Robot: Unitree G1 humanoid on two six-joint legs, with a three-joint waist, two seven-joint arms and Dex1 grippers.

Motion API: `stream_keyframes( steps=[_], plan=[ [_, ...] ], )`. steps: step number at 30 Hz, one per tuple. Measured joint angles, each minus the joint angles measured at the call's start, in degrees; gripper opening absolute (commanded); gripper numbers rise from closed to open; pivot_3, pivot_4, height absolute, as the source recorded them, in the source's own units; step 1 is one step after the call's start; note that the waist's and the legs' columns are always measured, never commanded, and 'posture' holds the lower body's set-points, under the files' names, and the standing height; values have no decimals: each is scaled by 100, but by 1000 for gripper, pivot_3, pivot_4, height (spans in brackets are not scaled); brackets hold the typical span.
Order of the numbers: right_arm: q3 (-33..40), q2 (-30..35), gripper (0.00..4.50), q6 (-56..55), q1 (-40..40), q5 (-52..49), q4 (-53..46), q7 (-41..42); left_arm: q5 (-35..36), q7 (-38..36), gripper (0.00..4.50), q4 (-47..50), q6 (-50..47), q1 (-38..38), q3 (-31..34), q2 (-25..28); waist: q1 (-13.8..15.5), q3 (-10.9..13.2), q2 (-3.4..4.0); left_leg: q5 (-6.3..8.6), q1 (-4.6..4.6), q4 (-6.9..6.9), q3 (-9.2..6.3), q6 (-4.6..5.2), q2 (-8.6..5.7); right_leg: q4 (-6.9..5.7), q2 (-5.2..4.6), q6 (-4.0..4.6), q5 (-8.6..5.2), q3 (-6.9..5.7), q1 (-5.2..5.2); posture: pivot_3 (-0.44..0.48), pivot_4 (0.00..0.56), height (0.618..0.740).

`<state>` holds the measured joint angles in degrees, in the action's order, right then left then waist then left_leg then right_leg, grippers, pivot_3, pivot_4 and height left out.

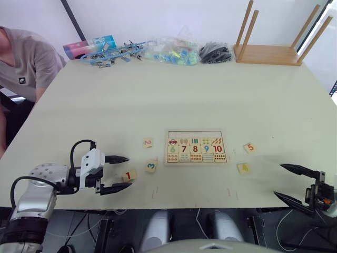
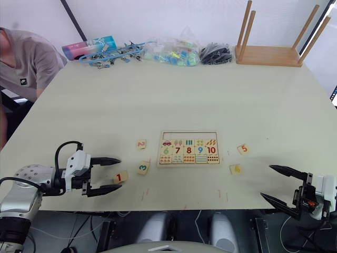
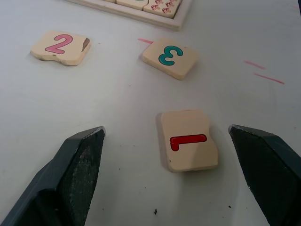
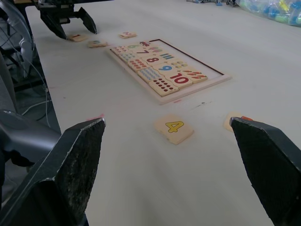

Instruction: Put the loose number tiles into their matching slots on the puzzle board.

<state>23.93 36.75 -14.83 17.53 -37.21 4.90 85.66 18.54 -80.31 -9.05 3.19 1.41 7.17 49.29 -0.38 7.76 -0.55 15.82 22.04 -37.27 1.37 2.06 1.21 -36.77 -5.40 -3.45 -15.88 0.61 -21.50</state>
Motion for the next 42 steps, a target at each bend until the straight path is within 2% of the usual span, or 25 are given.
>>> stream_keyframes(
  steps=[14, 15, 16, 17, 18, 19, 23, 29, 36, 42],
  plan=[
    [-7, 7, 4453, 96, -55, -87, -144, 54, -267, 626, 4500, 449, -14, 279, -101, 82, 10, -17, 29, -1, -16, 0, 1, 1, 0, -4, 1, 1, -1, 2, 12, 0, 150, 740],
    [-11, 7, 4500, 96, -56, -87, -144, 74, -267, 628, 3987, 453, -19, 283, -102, 83, 10, -17, 30, -1, -16, -1, 1, 1, 0, -4, 1, 1, -1, 2, 12, 0, 150, 740],
    [-16, 7, 4500, 96, -56, -88, -144, 91, -267, 632, 3979, 455, -20, 284, -102, 83, 10, -17, 30, -1, -16, 0, 1, 1, 0, -4, 1, 1, -1, 2, 12, 0, 150, 740],
    [-29, 7, 4500, 90, -55, -93, -147, 139, -267, 655, 3742, 453, -27, 283, -103, 83, 10, -17, 30, -1, -16, -1, 1, 1, 0, -4, 1, 1, -1, 1, 12, 0, 150, 740],
    [-41, 7, 4500, 88, -49, -104, -158, 184, -266, 677, 3162, 450, -33, 281, -103, 83, 8, -17, 30, -1, -16, 0, 1, 1, 0, -3, 2, 1, 0, 2, 12, 0, 150, 740],
    [-41, 7, 4500, 88, -47, -108, -158, 212, -266, 681, 2903, 448, -33, 282, -103, 83, 6, -18, 31, -1, -16, -1, 1, 1, 0, -3, 2, 1, 0, 2, 12, 0, 150, 740],
    [-41, 7, 4500, 87, -43, -122, -159, 283, -260, 697, 1009, 390, 9, 280, -96, 83, 3, -18, 31, -1, -16, -1, 1, 1, -1, -3, 3, 0, 0, 2, 12, 0, 150, 740],
    [-39, 6, 4500, 85, -39, -131, -167, 271, -232, 539, 951, 197, 139, 155, -109, 83, -2, -19, 32, -1, -17, 0, 1, 1, 0, -3, 6, 1, 0, 1, 12, 0, 150, 740],
    [30, -124, 4500, 89, 104, -204, -334, 71, -213, 55, 951, -175, 104, -383, -297, 295, -6, -11, 21, -1, -10, -2, 1, 1, 0, -4, 15, -6, 3, 1, 15, 0, 150, 740],
    [166, -470, 4500, 150, 356, -359, -766, -446, -182, -366, 951, -121, -562, -1597, -636, 408, 94, 7, -6, -1, 3, -18, -5, 2, -2, -6, 52, -23, 13, -34, 12, 0, 150, 740]
  ],
)
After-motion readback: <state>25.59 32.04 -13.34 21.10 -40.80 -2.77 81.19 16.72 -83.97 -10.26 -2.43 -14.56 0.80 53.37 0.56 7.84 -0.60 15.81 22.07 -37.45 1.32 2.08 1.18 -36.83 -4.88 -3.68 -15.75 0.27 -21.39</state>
